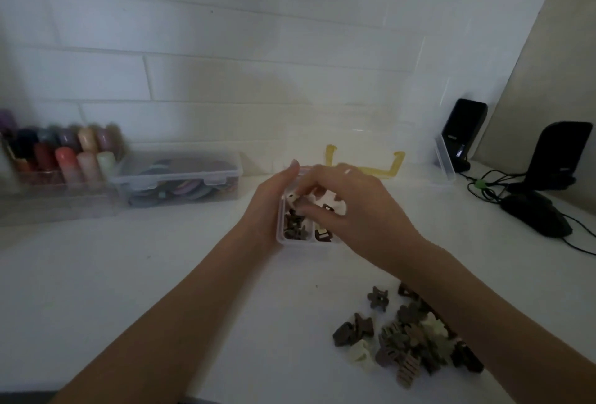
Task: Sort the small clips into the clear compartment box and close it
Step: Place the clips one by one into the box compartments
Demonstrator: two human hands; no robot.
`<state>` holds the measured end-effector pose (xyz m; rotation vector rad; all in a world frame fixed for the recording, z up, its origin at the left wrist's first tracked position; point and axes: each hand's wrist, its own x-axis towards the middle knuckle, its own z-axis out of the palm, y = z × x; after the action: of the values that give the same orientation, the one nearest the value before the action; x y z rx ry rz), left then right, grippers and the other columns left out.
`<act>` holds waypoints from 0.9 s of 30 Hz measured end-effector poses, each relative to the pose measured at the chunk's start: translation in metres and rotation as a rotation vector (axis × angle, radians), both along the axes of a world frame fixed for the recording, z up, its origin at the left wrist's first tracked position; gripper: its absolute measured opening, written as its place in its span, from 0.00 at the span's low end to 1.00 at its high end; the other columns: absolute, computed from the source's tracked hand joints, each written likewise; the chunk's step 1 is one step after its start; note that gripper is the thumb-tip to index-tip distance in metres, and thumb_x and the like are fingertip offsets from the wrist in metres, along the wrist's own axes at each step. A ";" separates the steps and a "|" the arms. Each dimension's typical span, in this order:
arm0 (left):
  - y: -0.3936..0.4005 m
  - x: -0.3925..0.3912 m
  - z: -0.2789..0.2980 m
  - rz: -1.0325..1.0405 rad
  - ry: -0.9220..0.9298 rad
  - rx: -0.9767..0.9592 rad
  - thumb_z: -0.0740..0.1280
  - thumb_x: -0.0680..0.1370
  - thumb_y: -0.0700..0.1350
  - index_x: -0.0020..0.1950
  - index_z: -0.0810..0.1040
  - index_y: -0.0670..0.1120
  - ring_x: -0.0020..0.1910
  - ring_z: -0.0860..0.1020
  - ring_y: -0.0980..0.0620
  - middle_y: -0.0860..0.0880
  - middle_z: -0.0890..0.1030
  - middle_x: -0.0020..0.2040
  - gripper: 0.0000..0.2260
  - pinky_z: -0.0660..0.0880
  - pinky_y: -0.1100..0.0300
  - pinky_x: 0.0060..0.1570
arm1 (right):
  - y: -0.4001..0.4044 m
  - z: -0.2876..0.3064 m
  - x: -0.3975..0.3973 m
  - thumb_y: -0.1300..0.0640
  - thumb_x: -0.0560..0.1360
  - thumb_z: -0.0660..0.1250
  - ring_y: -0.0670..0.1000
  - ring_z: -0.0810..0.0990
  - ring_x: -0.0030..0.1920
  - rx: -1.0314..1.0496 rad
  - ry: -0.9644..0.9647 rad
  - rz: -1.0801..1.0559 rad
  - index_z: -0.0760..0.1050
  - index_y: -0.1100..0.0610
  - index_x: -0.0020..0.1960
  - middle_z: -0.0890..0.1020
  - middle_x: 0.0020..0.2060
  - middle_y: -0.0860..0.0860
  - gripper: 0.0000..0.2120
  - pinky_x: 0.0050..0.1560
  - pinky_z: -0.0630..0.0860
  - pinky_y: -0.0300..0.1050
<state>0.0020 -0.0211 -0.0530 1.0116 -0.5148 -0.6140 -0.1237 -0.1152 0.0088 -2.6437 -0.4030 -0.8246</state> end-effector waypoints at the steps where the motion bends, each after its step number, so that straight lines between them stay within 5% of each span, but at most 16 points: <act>1: -0.002 -0.001 0.000 -0.035 0.048 -0.043 0.63 0.72 0.56 0.42 0.85 0.46 0.43 0.82 0.51 0.46 0.82 0.42 0.17 0.77 0.57 0.46 | 0.001 0.001 0.009 0.55 0.73 0.69 0.45 0.73 0.47 -0.088 0.000 -0.027 0.76 0.51 0.49 0.80 0.44 0.46 0.05 0.48 0.71 0.44; 4: -0.004 0.004 -0.004 -0.080 0.134 -0.104 0.63 0.74 0.55 0.43 0.84 0.46 0.42 0.81 0.51 0.46 0.81 0.42 0.15 0.77 0.58 0.42 | 0.000 -0.003 0.024 0.57 0.71 0.69 0.50 0.73 0.52 -0.159 0.012 -0.076 0.77 0.51 0.51 0.79 0.49 0.47 0.09 0.52 0.70 0.51; 7: -0.004 0.005 -0.005 -0.099 0.135 -0.081 0.66 0.72 0.57 0.55 0.80 0.42 0.53 0.78 0.44 0.41 0.80 0.52 0.21 0.71 0.50 0.58 | -0.006 -0.003 0.012 0.56 0.73 0.68 0.48 0.75 0.49 -0.066 -0.063 -0.087 0.77 0.51 0.50 0.80 0.46 0.46 0.07 0.52 0.72 0.47; 9: -0.003 0.005 -0.004 -0.067 0.108 -0.010 0.69 0.70 0.59 0.58 0.79 0.42 0.53 0.78 0.42 0.39 0.79 0.54 0.26 0.70 0.47 0.58 | -0.016 -0.002 -0.005 0.54 0.72 0.66 0.43 0.74 0.45 -0.027 -0.056 -0.063 0.77 0.50 0.48 0.80 0.42 0.41 0.05 0.48 0.72 0.41; 14: -0.002 0.010 -0.005 0.049 0.081 0.073 0.69 0.68 0.60 0.55 0.82 0.48 0.60 0.77 0.37 0.36 0.78 0.61 0.21 0.65 0.36 0.64 | -0.051 0.001 -0.051 0.57 0.69 0.72 0.44 0.79 0.37 0.150 0.272 0.039 0.82 0.45 0.42 0.83 0.37 0.39 0.06 0.37 0.72 0.31; 27: -0.004 0.008 -0.001 0.053 0.081 0.070 0.65 0.68 0.54 0.56 0.80 0.46 0.50 0.78 0.41 0.42 0.79 0.54 0.20 0.70 0.45 0.58 | -0.049 -0.006 -0.065 0.51 0.71 0.70 0.34 0.74 0.41 -0.175 0.625 -0.085 0.77 0.37 0.55 0.74 0.35 0.29 0.14 0.39 0.70 0.26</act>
<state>0.0099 -0.0253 -0.0539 1.0586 -0.3964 -0.6267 -0.1885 -0.1645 0.0028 -2.9072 -0.1996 0.0468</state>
